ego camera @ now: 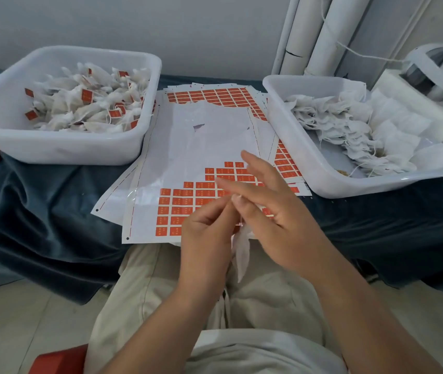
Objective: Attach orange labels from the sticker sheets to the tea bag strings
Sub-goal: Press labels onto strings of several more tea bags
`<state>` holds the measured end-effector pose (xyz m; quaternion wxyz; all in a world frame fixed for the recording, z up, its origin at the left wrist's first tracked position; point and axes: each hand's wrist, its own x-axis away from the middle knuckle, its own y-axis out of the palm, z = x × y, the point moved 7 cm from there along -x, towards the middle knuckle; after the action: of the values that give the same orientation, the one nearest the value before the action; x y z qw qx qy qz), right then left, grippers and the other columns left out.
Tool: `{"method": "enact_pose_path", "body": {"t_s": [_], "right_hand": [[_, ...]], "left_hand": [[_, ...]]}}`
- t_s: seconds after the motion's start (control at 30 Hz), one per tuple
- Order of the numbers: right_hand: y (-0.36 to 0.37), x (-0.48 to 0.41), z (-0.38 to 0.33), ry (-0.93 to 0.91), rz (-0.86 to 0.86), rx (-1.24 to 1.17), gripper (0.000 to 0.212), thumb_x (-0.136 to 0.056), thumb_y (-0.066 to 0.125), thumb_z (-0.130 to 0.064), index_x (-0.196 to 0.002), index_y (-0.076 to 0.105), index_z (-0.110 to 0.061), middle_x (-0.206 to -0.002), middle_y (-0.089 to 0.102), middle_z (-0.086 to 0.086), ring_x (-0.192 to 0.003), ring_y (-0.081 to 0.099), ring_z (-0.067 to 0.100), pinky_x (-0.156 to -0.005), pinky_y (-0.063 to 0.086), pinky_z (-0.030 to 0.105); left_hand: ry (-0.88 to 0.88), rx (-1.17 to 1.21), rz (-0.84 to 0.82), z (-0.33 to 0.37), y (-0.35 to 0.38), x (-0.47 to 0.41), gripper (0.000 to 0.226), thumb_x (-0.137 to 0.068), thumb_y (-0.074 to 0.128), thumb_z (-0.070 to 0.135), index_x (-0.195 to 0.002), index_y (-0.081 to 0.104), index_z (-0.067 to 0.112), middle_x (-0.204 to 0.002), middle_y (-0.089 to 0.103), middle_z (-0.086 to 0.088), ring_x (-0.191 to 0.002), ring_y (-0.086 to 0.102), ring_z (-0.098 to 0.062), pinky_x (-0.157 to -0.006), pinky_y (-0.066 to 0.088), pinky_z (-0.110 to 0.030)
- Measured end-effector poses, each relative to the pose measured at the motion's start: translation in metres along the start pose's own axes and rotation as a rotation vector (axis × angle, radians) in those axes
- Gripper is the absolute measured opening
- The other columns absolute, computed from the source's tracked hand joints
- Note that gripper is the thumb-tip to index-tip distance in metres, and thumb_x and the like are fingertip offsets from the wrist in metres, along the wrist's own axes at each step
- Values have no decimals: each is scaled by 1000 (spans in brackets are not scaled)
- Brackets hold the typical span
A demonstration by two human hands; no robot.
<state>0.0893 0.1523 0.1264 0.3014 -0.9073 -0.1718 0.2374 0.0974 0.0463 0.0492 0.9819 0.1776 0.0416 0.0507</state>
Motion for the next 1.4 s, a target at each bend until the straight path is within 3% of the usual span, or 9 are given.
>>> {"method": "enact_pose_path", "body": {"t_s": [0.13, 0.27, 0.4, 0.6, 0.77, 0.97, 1.07, 1.2, 1.4], "right_hand": [[-4, 0, 18, 129, 0, -156, 35, -108, 53, -5, -139, 65, -13, -152, 55, -3, -142, 45, 2, -121, 34, 24], [-2, 3, 32, 295, 10, -302, 30, -110, 54, -18, -133, 71, -15, -137, 69, -1, -118, 59, -4, -111, 45, 27], [1, 6, 43, 396, 44, -423, 32, -110, 54, -30, -121, 72, -7, -118, 73, 14, -109, 69, 31, -95, 52, 37], [2, 6, 50, 445, 56, -489, 33, -109, 55, -33, -115, 71, -5, -111, 72, 18, -102, 68, 36, -97, 54, 47], [4, 4, 55, 459, 52, -567, 28, -108, 57, -28, -113, 76, -8, -96, 76, -4, -91, 71, 12, -91, 57, 36], [-11, 5, 51, 424, -19, -178, 30, -109, 52, -37, -97, 78, -26, -92, 77, -11, -91, 72, 9, -83, 56, 26], [-19, 4, 39, 316, -38, 72, 30, -108, 49, -41, -84, 66, -34, -81, 67, -25, -81, 64, -1, -69, 44, 9], [-20, 1, 36, 258, 9, 35, 29, -109, 49, -34, -92, 69, -24, -84, 67, -15, -84, 63, 6, -71, 43, 11], [-14, 0, 35, 214, 16, -62, 33, -111, 46, -29, -98, 70, -11, -88, 68, -4, -85, 64, 14, -74, 49, 18]], "left_hand": [[-19, 2, -7, -3, 6, 2, 27, -104, 64, 36, -98, 82, 16, -68, 62, 4, -64, 50, -11, -61, 43, -23], [-47, 55, -14, -5, 8, 2, 23, -105, 62, 36, -105, 83, 24, -89, 77, 3, -81, 69, -8, -73, 53, -19], [-99, 121, 7, -5, 7, 3, 25, -103, 65, 39, -110, 82, 22, -83, 74, 10, -77, 68, -5, -69, 52, -18], [-70, 155, 85, 0, 4, 1, 24, -90, 72, 38, -96, 84, 18, -81, 70, 3, -73, 59, -9, -73, 53, -20], [-20, 82, 71, 4, 1, 2, 18, -99, 70, 31, -106, 84, 22, -103, 80, -3, -97, 72, -14, -82, 56, -26], [90, -94, 46, 15, 0, 1, 17, -95, 69, 42, -96, 84, 34, -90, 80, 4, -83, 73, -8, -77, 55, -18], [91, -139, 19, 15, 1, -2, 21, -94, 70, 49, -93, 84, 33, -84, 79, 4, -77, 70, -7, -74, 54, -18], [18, -107, 29, 16, 1, -6, 50, -85, 64, 76, -86, 83, 30, -75, 73, 2, -71, 62, -12, -64, 49, -18], [-193, 43, -6, 10, -6, -15, 32, -107, 57, 21, -86, 82, 25, -71, 70, -4, -56, 55, -8, -55, 47, -15]]}}
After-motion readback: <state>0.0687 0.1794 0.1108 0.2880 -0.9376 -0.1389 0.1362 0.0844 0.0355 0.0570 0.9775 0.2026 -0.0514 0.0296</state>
